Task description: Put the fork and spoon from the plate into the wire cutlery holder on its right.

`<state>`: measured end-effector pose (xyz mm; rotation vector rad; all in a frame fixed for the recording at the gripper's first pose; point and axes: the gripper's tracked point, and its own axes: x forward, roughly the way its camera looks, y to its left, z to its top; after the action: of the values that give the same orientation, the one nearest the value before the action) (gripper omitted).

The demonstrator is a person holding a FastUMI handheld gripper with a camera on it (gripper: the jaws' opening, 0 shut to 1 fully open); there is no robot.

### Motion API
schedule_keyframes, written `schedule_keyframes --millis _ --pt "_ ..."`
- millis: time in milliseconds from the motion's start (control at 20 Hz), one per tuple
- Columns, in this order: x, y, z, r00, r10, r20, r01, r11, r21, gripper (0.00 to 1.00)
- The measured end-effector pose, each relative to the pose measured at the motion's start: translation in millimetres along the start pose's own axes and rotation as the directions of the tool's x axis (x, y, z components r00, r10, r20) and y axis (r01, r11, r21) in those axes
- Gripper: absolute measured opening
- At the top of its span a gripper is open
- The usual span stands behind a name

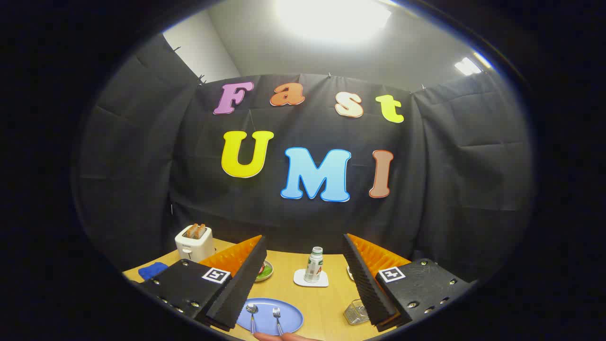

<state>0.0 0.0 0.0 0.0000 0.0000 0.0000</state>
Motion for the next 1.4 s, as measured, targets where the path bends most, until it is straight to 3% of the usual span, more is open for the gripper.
schedule_keyframes --millis 100,250,400,500,900,1150,1400 --pt "-1 -1 -2 1.000 -0.020 -0.012 0.020 1.000 -0.017 0.98" --pt "0 -9 16 0.995 -0.073 0.063 0.075 0.997 -0.029 0.97" --pt "5 4 17 0.998 -0.019 0.063 0.021 0.999 -0.030 0.97" --pt "7 -5 18 0.998 -0.023 0.059 0.024 1.000 -0.009 0.97" --pt "12 -20 -32 0.997 -0.038 -0.071 0.039 0.999 0.003 0.97" --pt "13 -11 -61 0.989 0.010 -0.146 -0.016 0.999 -0.037 0.97" --pt "15 5 -107 0.960 0.054 -0.275 -0.059 0.998 -0.013 0.97"
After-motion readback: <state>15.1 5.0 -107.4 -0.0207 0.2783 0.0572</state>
